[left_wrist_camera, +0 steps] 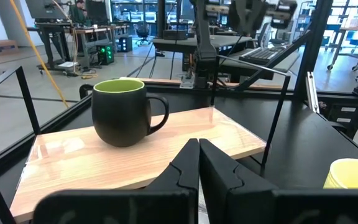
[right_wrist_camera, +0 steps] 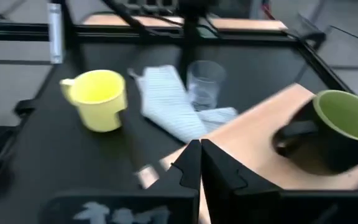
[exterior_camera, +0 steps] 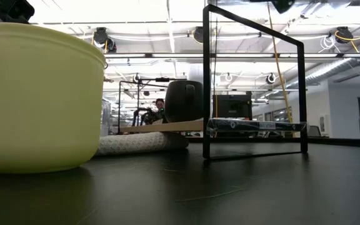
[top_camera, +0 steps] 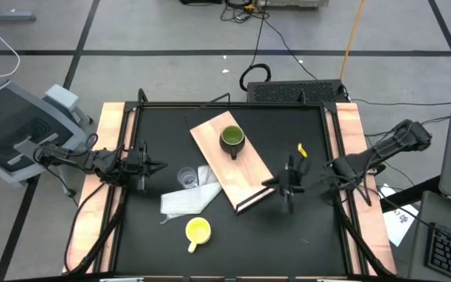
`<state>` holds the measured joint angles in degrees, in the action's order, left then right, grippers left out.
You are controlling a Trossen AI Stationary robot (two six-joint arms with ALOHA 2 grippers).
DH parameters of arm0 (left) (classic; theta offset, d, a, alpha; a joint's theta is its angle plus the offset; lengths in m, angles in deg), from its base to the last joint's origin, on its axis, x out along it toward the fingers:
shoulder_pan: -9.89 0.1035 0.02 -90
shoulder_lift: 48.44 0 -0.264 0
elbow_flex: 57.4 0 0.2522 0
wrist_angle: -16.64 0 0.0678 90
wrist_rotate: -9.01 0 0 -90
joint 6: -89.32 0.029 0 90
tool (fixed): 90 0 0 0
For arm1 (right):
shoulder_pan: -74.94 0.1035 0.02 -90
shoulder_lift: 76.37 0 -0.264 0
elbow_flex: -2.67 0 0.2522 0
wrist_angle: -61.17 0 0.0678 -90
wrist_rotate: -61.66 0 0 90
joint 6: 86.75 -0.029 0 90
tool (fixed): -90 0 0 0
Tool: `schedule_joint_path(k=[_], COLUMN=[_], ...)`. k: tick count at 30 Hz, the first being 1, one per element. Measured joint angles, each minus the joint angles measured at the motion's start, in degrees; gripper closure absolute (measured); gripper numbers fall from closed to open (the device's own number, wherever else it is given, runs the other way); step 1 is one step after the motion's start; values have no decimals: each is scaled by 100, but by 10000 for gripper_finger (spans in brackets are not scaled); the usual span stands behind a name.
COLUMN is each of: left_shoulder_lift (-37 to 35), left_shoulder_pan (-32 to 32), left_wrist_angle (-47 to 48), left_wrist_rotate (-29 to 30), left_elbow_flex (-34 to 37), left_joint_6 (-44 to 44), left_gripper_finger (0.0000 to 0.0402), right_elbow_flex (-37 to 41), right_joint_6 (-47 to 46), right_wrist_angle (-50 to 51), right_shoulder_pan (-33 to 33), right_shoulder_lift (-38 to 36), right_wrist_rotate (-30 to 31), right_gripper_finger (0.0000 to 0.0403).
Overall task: Stack small to large cups/mugs on shelf
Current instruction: Put the black mug on the shelf
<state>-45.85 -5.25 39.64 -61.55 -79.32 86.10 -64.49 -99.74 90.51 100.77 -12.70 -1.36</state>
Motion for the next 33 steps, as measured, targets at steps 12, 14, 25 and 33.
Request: schedule_joint_path(k=[12,14,25,33], left_shoulder_lift=[0,0,0,0], left_shoulder_pan=[-2,0,-2,-2], left_wrist_angle=[0,0,-125,-389], left_wrist_rotate=[-2,-1,-2,-179], left_elbow_flex=[0,1,0,0], left_joint_6=[-1,-37,-470,-494], left_gripper_finger=[392,392,392,392], right_elbow_flex=[1302,1350,2290,3157], right_joint_6=[434,577,1044,1394], right_wrist_angle=[-1157,-1159,-2916,-4484], right_shoulder_pan=[434,429,460,804], right_shoulder_lift=[-624,-627,-627,-624], right_wrist_rotate=[3,5,1,-3], right_gripper_finger=[403,403,403,403])
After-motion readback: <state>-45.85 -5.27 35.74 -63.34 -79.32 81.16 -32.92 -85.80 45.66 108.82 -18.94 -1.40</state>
